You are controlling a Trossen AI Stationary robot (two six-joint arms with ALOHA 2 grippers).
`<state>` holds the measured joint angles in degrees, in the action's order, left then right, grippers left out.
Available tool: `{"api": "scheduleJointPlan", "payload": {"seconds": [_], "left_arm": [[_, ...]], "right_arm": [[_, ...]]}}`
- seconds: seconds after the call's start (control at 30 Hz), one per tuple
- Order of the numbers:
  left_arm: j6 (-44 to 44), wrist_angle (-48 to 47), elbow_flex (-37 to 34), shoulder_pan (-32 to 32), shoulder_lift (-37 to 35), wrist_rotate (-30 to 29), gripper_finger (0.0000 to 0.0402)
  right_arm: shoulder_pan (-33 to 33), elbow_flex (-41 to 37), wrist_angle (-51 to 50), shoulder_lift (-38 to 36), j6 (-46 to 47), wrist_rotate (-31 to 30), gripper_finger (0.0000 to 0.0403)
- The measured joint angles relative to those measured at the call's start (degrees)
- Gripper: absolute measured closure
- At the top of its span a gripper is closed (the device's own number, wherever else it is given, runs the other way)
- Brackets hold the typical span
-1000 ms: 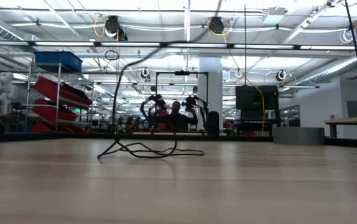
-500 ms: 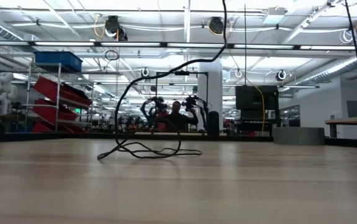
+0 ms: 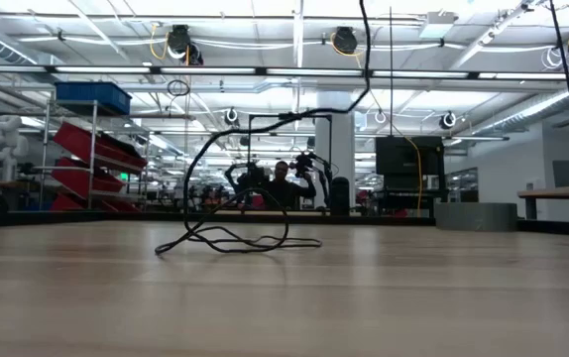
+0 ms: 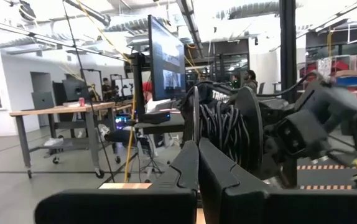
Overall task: Coil cords
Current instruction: Uncoil the black wire from the spool
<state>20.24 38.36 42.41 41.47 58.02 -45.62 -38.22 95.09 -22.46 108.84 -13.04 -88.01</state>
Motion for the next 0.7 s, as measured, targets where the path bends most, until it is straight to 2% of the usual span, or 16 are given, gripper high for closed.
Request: {"api": "scheduleJointPlan", "payload": {"seconds": [0.43,0.57,0.7], "left_arm": [[1.31,0.16,0.0,2.27,-1.12,-0.04,0.0401],[1.54,0.09,0.0,2.47,-1.12,-0.05,0.0401],[1.54,0.11,0.0,2.45,-1.12,-0.05,0.0401]], "right_arm": [[6.95,0.0,-36.28,0.0,38.68,16.36,0.0403],[8.26,-0.02,-41.23,-0.01,43.5,21.59,0.0403],[9.15,-0.02,-41.94,0.0,44.13,28.75,0.0401]]}}
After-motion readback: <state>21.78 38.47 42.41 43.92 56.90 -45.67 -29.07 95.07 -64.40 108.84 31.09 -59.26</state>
